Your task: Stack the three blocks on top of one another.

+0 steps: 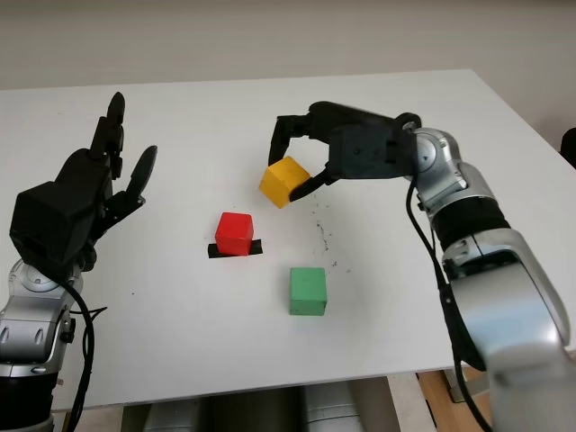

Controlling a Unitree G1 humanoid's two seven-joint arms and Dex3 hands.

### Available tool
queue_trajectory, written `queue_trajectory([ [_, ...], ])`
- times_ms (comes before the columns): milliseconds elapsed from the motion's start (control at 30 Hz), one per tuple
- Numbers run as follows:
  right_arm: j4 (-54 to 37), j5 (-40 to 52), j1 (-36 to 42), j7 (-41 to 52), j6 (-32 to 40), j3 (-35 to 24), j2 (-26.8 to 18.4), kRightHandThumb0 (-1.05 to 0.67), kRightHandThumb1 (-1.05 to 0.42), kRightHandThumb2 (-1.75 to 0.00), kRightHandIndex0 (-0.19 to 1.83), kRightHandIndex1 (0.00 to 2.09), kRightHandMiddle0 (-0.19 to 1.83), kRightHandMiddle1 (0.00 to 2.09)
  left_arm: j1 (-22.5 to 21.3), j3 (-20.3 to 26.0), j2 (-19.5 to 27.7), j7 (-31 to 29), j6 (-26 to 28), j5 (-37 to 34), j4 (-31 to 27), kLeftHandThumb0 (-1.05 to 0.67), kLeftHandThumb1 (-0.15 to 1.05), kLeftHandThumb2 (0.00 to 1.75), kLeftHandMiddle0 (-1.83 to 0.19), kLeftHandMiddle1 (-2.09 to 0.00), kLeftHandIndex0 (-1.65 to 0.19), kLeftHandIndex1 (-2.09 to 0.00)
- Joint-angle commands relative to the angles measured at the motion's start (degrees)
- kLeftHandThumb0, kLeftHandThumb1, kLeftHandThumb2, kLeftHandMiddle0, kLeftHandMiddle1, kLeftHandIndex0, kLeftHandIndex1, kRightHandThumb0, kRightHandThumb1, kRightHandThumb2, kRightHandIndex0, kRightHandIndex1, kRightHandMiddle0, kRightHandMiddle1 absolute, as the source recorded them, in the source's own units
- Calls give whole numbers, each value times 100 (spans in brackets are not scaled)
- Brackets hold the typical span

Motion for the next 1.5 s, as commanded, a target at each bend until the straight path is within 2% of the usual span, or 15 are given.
queue_trajectory([
  [0, -171, -73, -219, 31, -84, 58, 85, -36, -92, -6, 28, 5, 40, 146, -60, -30, 17, 22, -16, 29, -34, -76, 105, 57, 17, -6, 15, -6],
  [233, -324, -268, -339, 88, 3, 182, 352, -36, -92, -6, 28, 5, 39, 147, -64, 19, -1, 23, 35, 1, -80, -77, 105, 57, 18, -6, 15, -5],
  [367, -188, -432, -527, 58, -7, 307, 498, -40, -93, -6, 30, 6, 43, 148, -83, 28, -43, 36, 57, -47, -100, -77, 105, 58, 17, -6, 16, -5],
  [567, 85, -614, -788, 59, -46, 443, 666, -37, -93, -6, 28, 5, 41, 148, -87, 7, -75, 109, 137, -37, -164, -78, 105, 59, 17, -5, 16, -5],
  [1067, 551, -782, -1037, 38, 88, 554, 921, -37, -93, -5, 24, 4, 39, 154, -14, 28, -163, 236, 243, 16, -271, -78, 105, 61, 19, 0, 17, -5],
  [1467, 743, -870, -1051, 7, -124, 620, 977, -40, -93, -5, 27, 6, 40, 157, 40, 38, -205, 259, 309, -15, -346, -78, 105, 59, 19, 0, 19, -3],
])
